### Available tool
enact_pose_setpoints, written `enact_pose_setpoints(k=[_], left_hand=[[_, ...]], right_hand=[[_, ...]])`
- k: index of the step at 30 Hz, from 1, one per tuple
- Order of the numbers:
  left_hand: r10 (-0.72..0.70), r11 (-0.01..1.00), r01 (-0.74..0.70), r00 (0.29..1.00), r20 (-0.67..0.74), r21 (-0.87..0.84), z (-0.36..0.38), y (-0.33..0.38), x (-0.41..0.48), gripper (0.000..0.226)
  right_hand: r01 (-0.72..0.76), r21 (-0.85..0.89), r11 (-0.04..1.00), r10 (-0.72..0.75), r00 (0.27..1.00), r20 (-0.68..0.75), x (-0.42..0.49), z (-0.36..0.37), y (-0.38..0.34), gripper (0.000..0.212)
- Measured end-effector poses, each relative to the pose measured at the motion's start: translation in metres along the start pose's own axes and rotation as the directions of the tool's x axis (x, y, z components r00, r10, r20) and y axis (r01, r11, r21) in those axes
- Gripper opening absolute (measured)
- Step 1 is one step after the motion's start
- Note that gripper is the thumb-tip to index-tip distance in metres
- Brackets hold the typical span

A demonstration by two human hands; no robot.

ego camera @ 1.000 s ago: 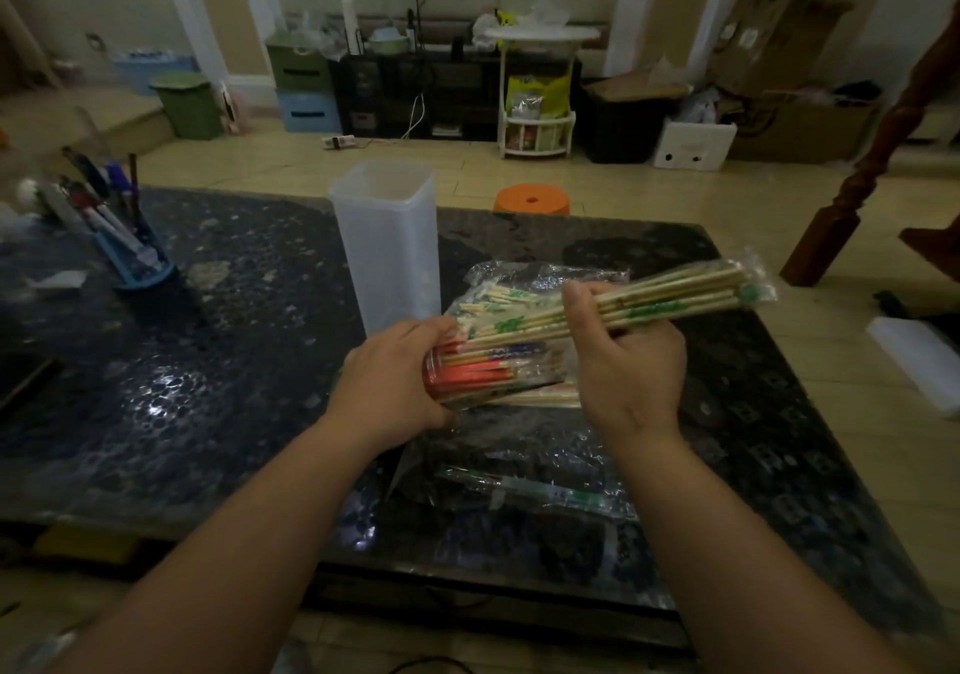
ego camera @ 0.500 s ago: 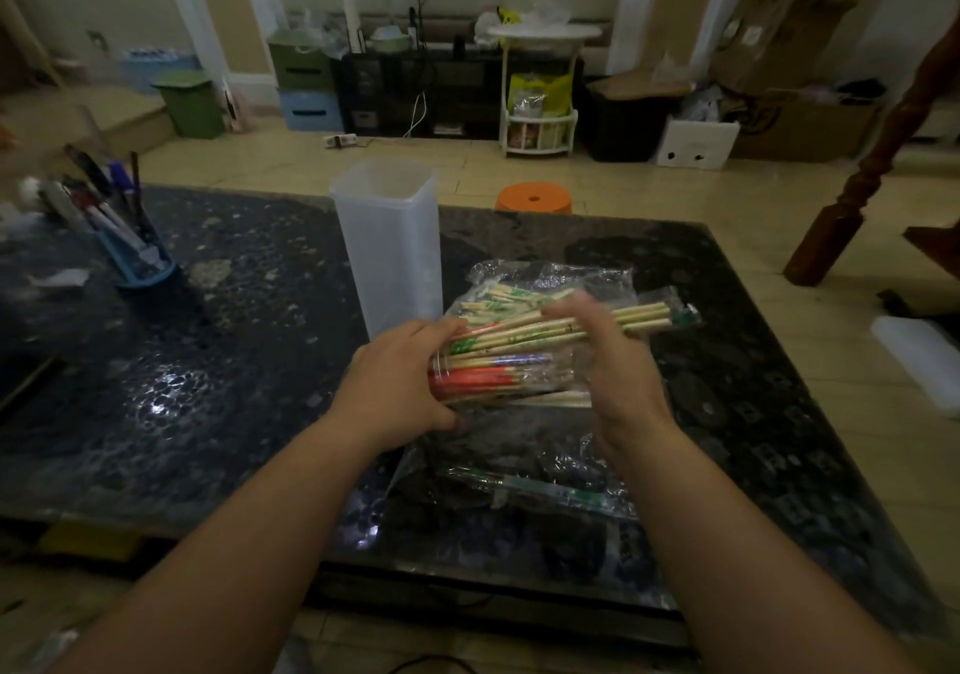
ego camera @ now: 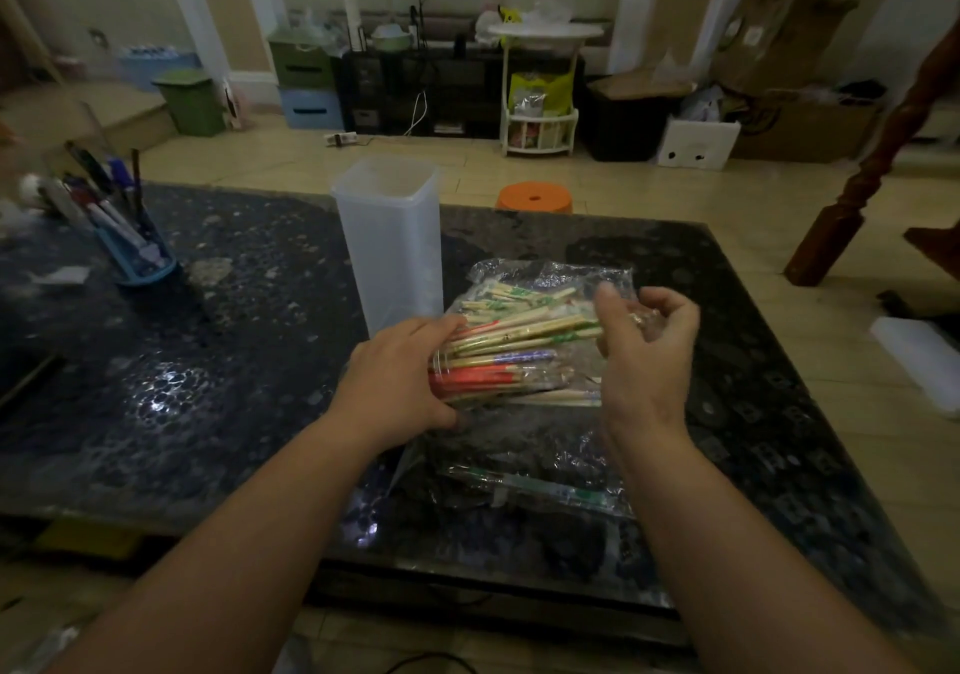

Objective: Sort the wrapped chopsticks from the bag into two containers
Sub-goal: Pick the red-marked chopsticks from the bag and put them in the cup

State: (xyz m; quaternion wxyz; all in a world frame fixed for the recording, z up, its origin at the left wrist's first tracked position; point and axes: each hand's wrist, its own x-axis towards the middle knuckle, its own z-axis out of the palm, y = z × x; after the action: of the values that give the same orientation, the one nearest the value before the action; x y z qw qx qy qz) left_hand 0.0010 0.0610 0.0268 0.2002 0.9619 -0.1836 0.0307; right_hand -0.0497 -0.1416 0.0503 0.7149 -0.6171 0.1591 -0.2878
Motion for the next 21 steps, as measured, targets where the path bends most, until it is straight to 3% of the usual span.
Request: enact_pose_setpoints(k=[3,5,7,9,11,15,21], left_hand=[[0.001,0.999,-0.001,1.0,-0.007,0.033,0.001,-0.001,0.001,0.105],[0.016,0.999,-0.016,1.0,-0.013,0.05,0.002,0.0,0.001,0.104],[0.035,0.997,-0.034,0.999,-0.02,0.062,0.003,0.001,0.0,0.103],[0.04,0.997,-0.038,0.999,-0.018,0.071,0.003,0.001,-0.001,0.102],[0.032,0.997,-0.03,0.999,-0.02,0.074,0.001,0.0,-0.001,0.102],[0.034,0.999,-0.033,0.999,-0.036,0.031,-0.003,0.002,-0.001,0.101],[0.046,0.998,-0.046,0.999,-0.012,0.034,-0.002,0.005,-0.001,0.101]], right_hand=[[0.158,-0.242,0.957,-0.165,0.986,-0.011,0.004,-0.002,0.002,0.012],[0.279,-0.467,0.839,-0.201,0.957,0.21,0.005,-0.002,0.008,0.023],[0.322,-0.555,0.767,-0.095,0.913,0.398,0.003,0.0,0.014,0.033],[0.252,-0.487,0.836,-0.001,0.888,0.459,0.001,0.002,0.013,0.041],[0.136,-0.372,0.918,0.041,0.901,0.431,0.0,0.002,0.011,0.052],[0.185,-0.481,0.857,0.017,0.923,0.385,0.0,0.002,0.008,0.047],[0.142,-0.436,0.889,0.03,0.931,0.364,-0.002,0.004,0.012,0.045]])
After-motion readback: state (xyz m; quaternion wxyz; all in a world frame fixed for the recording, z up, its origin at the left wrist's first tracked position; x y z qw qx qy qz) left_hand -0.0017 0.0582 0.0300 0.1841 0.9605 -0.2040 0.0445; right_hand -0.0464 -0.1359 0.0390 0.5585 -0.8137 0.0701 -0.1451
